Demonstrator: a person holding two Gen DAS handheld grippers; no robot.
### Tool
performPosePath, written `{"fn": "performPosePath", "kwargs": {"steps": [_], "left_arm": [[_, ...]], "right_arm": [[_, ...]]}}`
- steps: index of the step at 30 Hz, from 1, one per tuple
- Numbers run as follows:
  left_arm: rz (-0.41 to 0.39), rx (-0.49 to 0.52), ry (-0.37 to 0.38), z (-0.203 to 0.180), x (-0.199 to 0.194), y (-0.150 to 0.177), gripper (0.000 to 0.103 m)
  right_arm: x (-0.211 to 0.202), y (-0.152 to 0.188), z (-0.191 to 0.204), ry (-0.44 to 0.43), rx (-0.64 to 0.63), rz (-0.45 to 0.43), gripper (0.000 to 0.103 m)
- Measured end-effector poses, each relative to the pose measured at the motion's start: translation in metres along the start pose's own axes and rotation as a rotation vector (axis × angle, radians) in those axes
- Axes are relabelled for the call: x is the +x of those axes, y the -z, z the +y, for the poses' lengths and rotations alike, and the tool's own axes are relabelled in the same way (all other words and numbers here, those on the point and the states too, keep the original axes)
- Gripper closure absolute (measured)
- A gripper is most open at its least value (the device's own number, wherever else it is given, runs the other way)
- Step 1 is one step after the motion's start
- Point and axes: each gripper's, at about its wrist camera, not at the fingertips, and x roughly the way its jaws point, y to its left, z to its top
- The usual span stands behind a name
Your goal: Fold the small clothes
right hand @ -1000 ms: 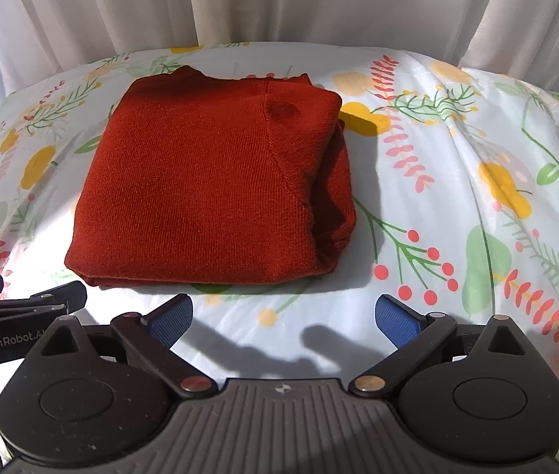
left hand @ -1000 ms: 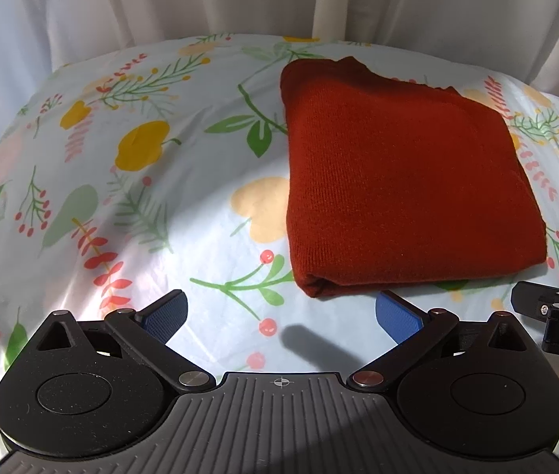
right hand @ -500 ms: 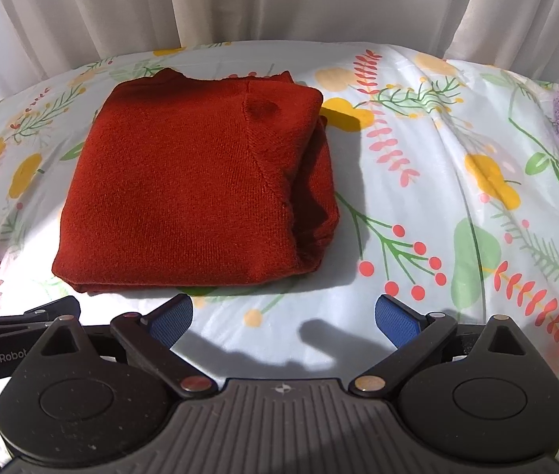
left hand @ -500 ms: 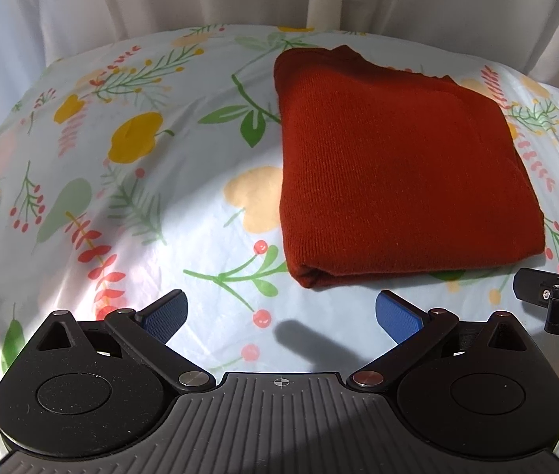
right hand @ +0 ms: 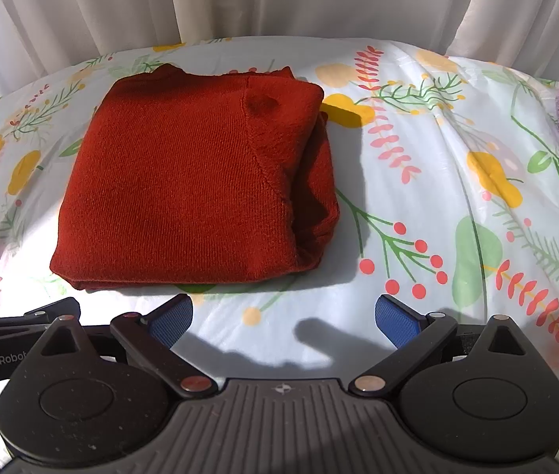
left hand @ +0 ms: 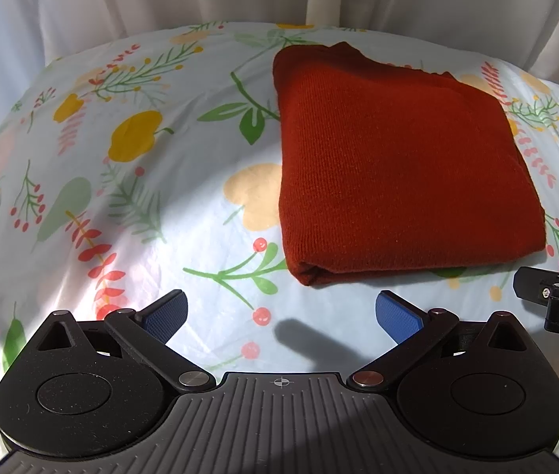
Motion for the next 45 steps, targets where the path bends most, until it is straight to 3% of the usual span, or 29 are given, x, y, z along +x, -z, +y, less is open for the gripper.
{"fn": "performPosePath", "kwargs": {"steps": [45], "left_arm": [[0.001, 0.005, 0.005, -0.0068, 0.0036, -0.0038, 0.0]], "right_arm": [[-0.0019, -0.0073, -0.0061, 0.012, 0.009, -0.018, 0.004]]}}
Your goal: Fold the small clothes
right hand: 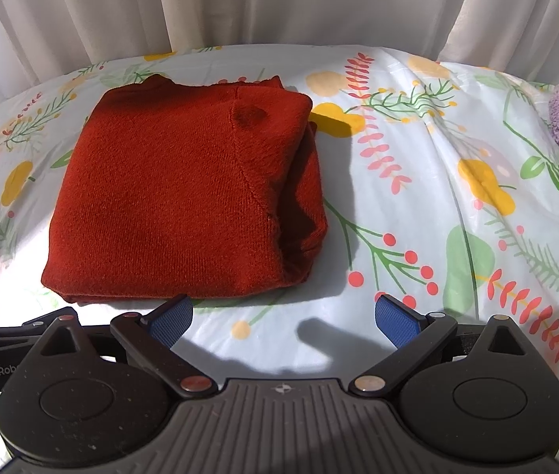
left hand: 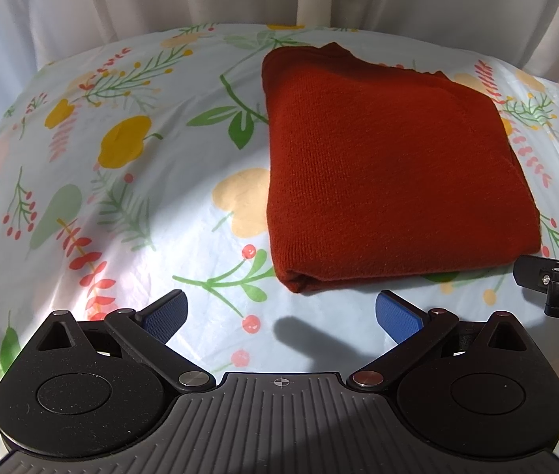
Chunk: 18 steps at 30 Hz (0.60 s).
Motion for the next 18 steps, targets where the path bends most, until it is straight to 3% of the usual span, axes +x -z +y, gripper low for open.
{"fn": "performPosePath", "kwargs": {"steps": [18], "left_arm": [[-0.005, 0.007, 0.003, -0.0037, 0.0017, -0.004, 0.0]], "right_arm": [[0.0015, -0.0046, -0.0027, -0.005, 0.01, -0.008, 0.004]]}}
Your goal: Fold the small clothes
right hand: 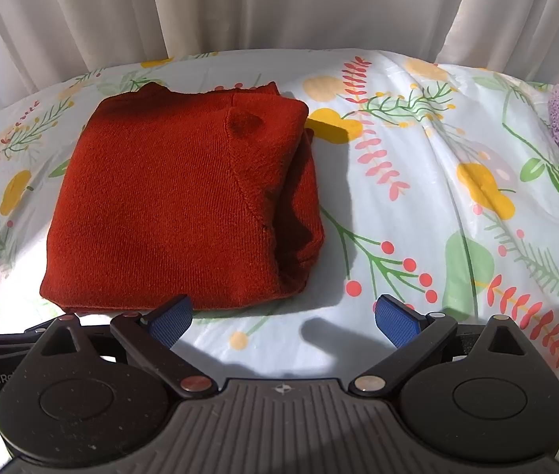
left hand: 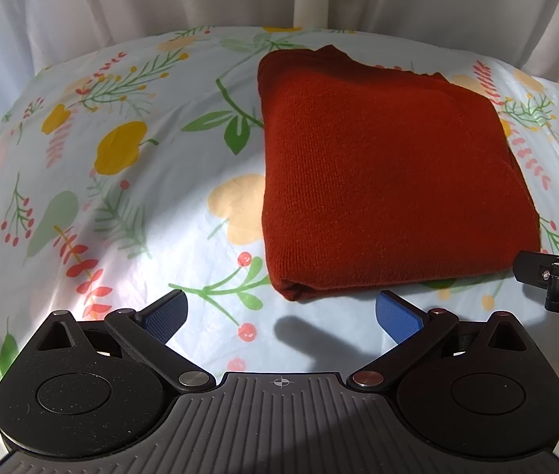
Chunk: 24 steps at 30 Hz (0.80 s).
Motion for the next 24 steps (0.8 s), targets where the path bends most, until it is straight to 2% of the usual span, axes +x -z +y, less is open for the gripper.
{"fn": "performPosePath", "kwargs": {"steps": [14, 20, 24], "left_arm": [[-0.003, 0.004, 0.001, 0.0002, 0.0016, -0.004, 0.0], [-0.017, 0.011, 0.039, 0.0004, 0.0005, -0.0057, 0.0], [-0.038, 0.031, 0.015, -0.0008, -0.0005, -0.0035, 0.0]], "right_arm": [[0.0025, -0.0019, 0.0016, 0.007, -0.009, 0.004, 0.004], [0.0017, -0.0022, 0.0015, 0.011, -0.013, 0.002, 0.004], [0.0008, -0.0024, 0.0011, 0.009, -0.009, 0.0, 0.004]]}}
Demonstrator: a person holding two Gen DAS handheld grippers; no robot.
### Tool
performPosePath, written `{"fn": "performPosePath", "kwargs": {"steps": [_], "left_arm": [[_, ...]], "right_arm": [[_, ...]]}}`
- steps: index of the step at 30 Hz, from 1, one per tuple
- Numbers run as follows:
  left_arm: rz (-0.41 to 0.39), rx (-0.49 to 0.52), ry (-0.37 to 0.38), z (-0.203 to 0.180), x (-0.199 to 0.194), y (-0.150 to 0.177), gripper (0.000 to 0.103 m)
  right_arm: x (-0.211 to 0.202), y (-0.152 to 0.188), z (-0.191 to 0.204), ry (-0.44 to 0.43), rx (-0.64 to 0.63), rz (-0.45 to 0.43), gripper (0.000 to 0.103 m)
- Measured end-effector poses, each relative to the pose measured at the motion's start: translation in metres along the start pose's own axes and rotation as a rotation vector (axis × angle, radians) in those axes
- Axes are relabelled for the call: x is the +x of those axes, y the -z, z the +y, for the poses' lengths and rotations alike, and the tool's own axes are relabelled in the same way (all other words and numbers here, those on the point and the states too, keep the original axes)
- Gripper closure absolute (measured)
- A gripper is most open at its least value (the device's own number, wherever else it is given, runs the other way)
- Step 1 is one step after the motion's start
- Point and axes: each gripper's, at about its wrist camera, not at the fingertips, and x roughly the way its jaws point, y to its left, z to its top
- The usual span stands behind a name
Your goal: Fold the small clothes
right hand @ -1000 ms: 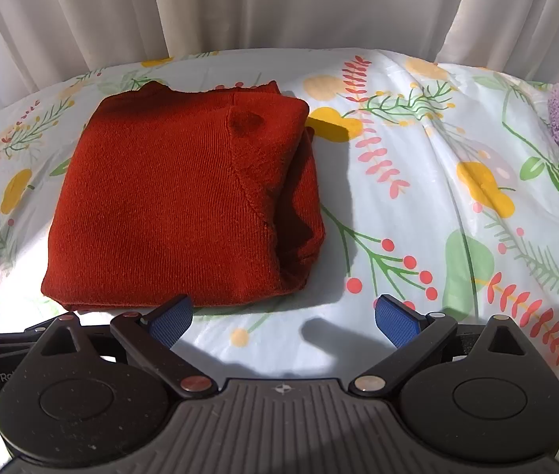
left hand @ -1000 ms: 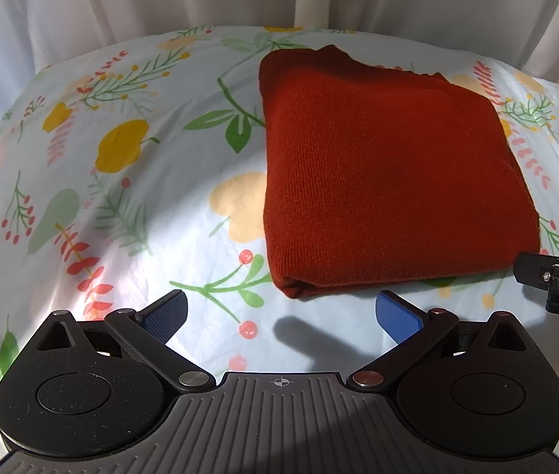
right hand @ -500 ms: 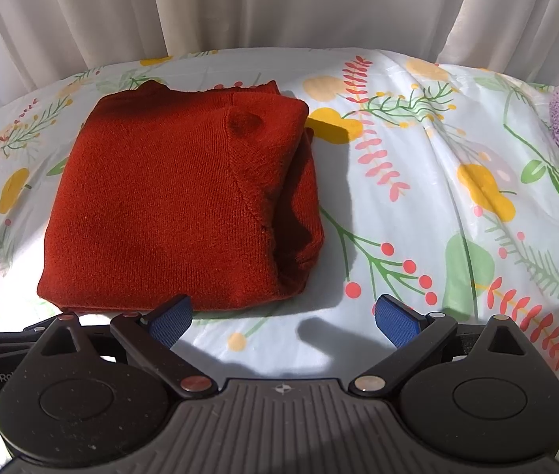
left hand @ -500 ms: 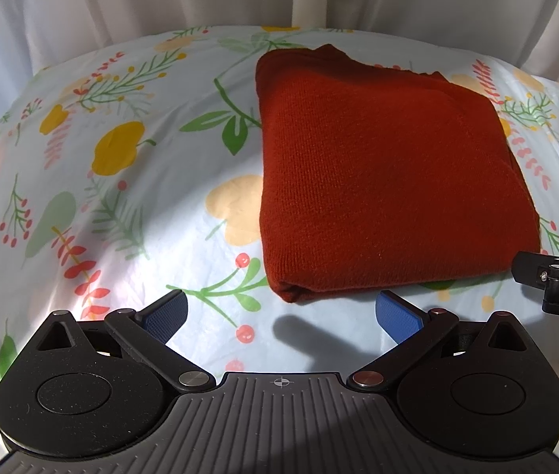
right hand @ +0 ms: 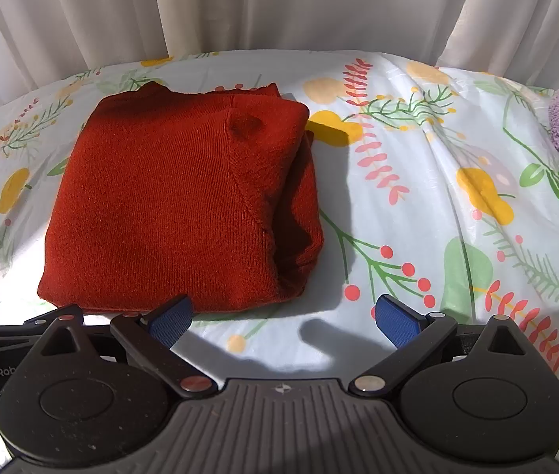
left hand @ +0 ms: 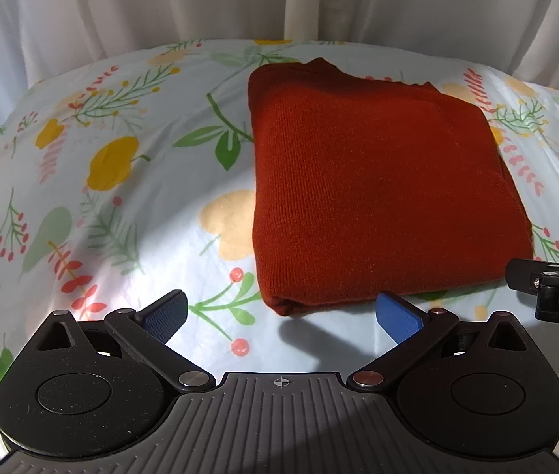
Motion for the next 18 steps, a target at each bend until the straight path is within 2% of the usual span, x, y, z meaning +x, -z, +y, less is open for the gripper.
{"fn": "performPosePath", "kwargs": {"steps": [8, 18], "left_arm": [[0.019, 0.011, 0.03, -0.0005, 0.0008, 0.0004, 0.0], [0.046, 0.024, 0.017, -0.0039, 0.0021, 0.0006, 0.0]], "right_arm": [[-0.0014, -0.0008, -0.001, 0.006, 0.008, -0.002, 0.004], [-0.0028, -0.0026, -0.0014, 0.008, 0.014, -0.005, 0.004]]}}
